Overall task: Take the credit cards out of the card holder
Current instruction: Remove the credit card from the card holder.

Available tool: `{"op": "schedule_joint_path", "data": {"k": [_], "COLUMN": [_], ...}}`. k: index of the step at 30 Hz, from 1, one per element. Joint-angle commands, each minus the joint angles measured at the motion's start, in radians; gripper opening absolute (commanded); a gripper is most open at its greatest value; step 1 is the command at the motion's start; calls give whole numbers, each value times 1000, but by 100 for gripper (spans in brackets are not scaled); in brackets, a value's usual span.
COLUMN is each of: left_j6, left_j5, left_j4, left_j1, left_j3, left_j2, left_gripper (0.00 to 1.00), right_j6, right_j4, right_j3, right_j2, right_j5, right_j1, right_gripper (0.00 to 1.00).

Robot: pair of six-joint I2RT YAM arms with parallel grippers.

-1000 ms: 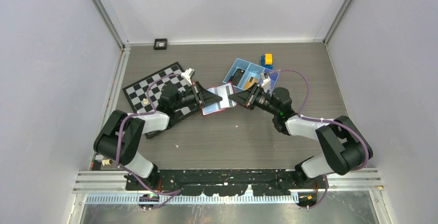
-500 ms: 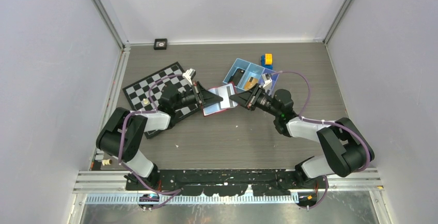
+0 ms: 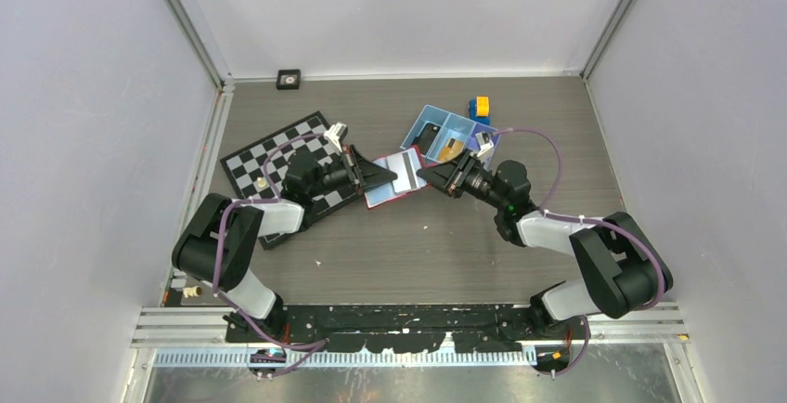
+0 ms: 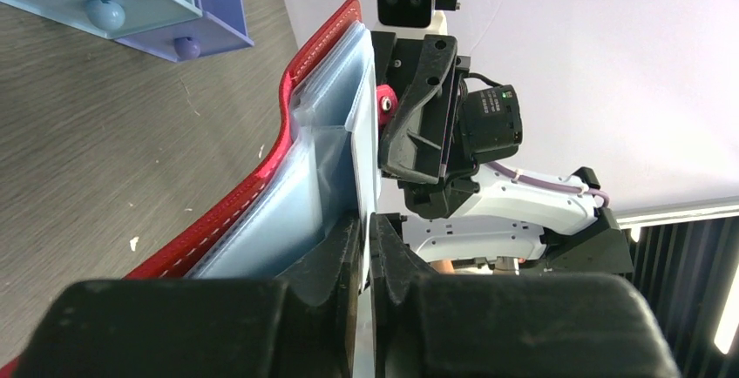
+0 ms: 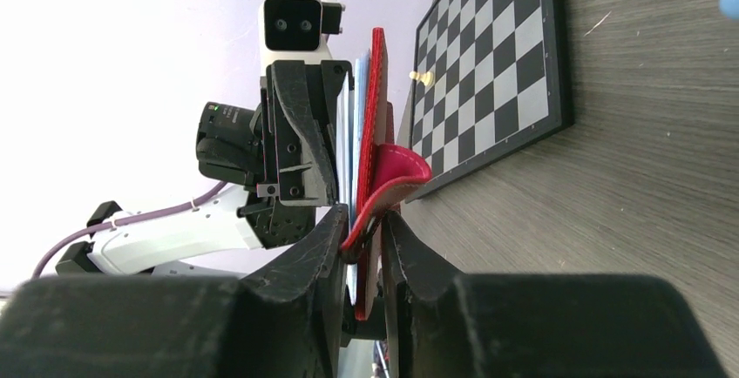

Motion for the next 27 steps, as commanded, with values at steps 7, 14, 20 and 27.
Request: {"op": "schedule_joint_path", "data": {"k": [7,14,20,27], "left_j6": [12,18,19,21], "left_j5": [3,3,6,8], "left_j4": [54,45,42,39], "left_j1": [11,11,10,10], "left_j3": [-4,-4,0,1], "left_j2": [-43,-46,-43,-47], "left_gripper": [12,11,6,4], "right_j6": [23,24,35,37], "right_j4": [93,96,100,90], "right_j3": [5,6,30,45], "right_j2": [3,6,38,53], "right_j5": [-15,-21,-48,-54], "right_j1": [-8,-8,3,14], "right_gripper": [13,36,40,13]}}
